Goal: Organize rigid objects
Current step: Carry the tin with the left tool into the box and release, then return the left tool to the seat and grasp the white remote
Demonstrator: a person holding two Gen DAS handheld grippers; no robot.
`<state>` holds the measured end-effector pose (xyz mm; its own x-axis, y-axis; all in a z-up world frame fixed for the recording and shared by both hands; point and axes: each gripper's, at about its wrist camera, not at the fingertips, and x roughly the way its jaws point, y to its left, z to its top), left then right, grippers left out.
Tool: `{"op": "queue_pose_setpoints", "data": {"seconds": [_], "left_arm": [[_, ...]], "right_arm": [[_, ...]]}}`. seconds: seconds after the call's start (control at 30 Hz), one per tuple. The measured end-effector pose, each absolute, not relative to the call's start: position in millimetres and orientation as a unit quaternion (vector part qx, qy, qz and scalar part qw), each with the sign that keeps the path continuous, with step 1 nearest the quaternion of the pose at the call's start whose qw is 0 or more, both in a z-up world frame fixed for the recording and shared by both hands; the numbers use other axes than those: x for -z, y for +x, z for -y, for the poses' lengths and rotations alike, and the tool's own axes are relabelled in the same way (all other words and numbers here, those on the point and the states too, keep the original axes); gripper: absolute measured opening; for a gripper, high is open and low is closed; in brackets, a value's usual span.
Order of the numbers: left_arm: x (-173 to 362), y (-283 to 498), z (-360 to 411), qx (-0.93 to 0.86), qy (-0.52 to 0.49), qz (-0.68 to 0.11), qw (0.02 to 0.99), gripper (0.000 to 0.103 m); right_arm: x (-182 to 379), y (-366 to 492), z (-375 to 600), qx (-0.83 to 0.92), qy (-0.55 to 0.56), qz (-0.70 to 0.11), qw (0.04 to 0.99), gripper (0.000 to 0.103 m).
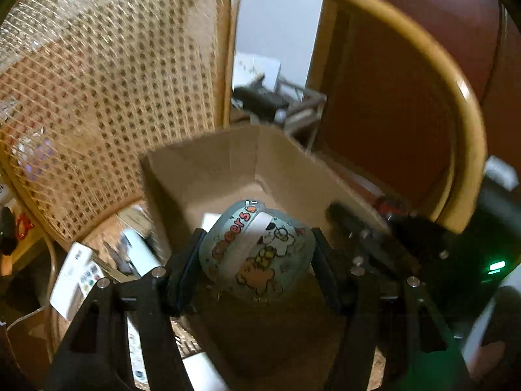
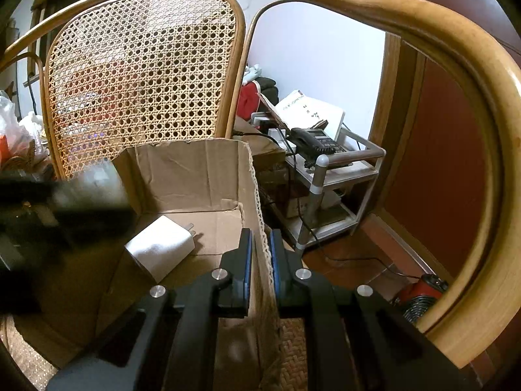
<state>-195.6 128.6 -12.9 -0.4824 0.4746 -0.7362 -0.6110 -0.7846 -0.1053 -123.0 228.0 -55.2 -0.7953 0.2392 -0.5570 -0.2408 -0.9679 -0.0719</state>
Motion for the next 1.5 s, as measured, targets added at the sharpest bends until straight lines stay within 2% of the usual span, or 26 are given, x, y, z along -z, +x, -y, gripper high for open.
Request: {"op": "queue_pose_setpoints", "data": {"seconds": [0.03, 0.1, 0.17, 0.57, 0.83, 0.97, 1.07, 1.23, 1.27, 1.33, 1.37, 1.4, 1.5], "left_arm": [[16, -196, -133, -0.858, -0.396, -0.103, 0.311, 0.065], [14, -191, -135, -0.867, -0.382, -0.109, 0.302, 0.087], [12, -189, -138, -0.873, -0.372, -0.120, 0.291, 0.094], [-10, -205, -62, -0.906, -0.348, -0.097, 0.221, 0.094], [52, -237, 20, -0.888, -0.437, -0.077, 0.119, 0.094], [89, -240, 28, -0.864, -0.485, -0.059, 0.126, 0.094], [104, -231, 17, -0.857, -0.489, -0.095, 0.135, 0.095], [111, -236, 29, -0.854, -0.498, -0.082, 0.128, 0.097], [112, -237, 34, -0.852, -0.502, -0.078, 0.124, 0.095], [110, -239, 41, -0.851, -0.505, -0.059, 0.134, 0.080], [109, -239, 41, -0.852, -0.503, -0.064, 0.133, 0.063], [106, -238, 39, -0.854, -0.497, -0.072, 0.140, 0.040], [102, -240, 40, -0.854, -0.495, -0.074, 0.141, 0.039]], "right_arm": [[55, -123, -227, -0.947, -0.295, -0.001, 0.126, 0.012], [57, -124, -228, -0.947, -0.296, -0.005, 0.123, 0.012], [57, -125, -226, -0.947, -0.296, -0.004, 0.124, 0.012], [55, -125, -227, -0.946, -0.296, -0.007, 0.128, 0.012], [56, -123, -229, -0.947, -0.297, -0.011, 0.127, 0.012], [55, -124, -228, -0.946, -0.297, -0.012, 0.128, 0.012], [55, -123, -228, -0.946, -0.298, -0.010, 0.127, 0.012], [55, -123, -228, -0.947, -0.298, -0.009, 0.124, 0.012], [55, -123, -228, -0.947, -0.298, -0.008, 0.124, 0.012], [54, -124, -228, -0.947, -0.297, -0.008, 0.124, 0.012], [54, -124, -228, -0.947, -0.297, -0.009, 0.124, 0.012], [54, -124, -227, -0.947, -0.298, -0.009, 0.125, 0.012], [54, -125, -227, -0.947, -0.297, -0.009, 0.125, 0.012]]}}
